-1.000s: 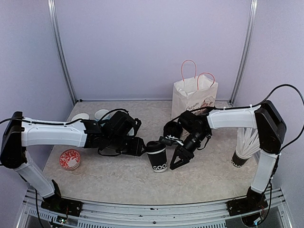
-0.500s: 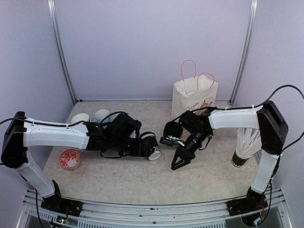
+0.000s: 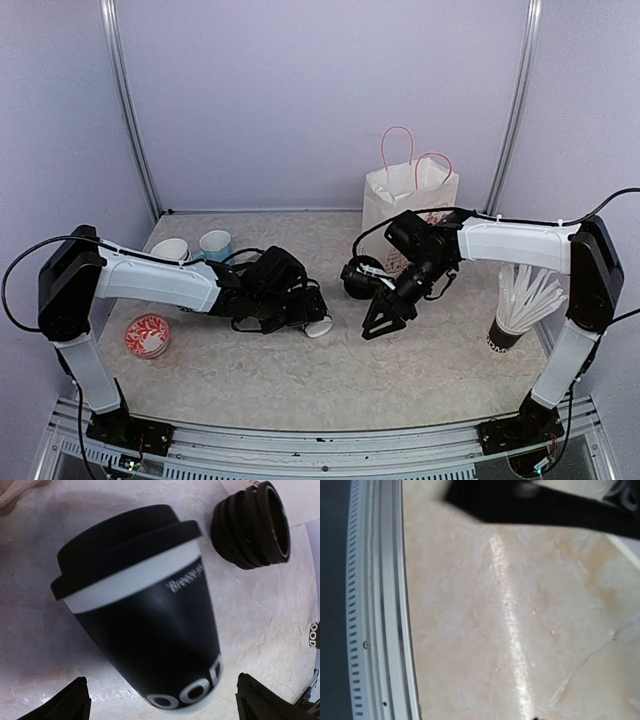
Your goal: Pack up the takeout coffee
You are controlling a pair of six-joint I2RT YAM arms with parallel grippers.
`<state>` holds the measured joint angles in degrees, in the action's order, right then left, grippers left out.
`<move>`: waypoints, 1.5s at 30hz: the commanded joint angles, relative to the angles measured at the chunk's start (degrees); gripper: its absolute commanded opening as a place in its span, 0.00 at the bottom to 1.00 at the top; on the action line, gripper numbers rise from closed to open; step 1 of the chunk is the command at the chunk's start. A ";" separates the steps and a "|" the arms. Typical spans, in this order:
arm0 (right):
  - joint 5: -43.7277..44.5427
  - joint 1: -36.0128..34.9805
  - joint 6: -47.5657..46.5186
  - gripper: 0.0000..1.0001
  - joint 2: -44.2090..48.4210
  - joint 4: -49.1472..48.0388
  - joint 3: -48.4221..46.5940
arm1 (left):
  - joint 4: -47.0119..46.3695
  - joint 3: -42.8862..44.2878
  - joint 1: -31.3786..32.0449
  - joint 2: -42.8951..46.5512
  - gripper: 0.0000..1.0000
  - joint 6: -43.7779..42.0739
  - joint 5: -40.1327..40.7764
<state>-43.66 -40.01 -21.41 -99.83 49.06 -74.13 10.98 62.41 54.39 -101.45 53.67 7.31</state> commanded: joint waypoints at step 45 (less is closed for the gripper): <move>-18.37 6.32 -8.89 0.77 2.95 6.32 -11.74 | -40.06 -22.66 11.90 14.65 0.75 -53.25 -7.49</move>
<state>-56.27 -32.62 -28.53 -98.35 53.36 -87.31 -26.50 39.33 65.10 -86.98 5.13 -0.80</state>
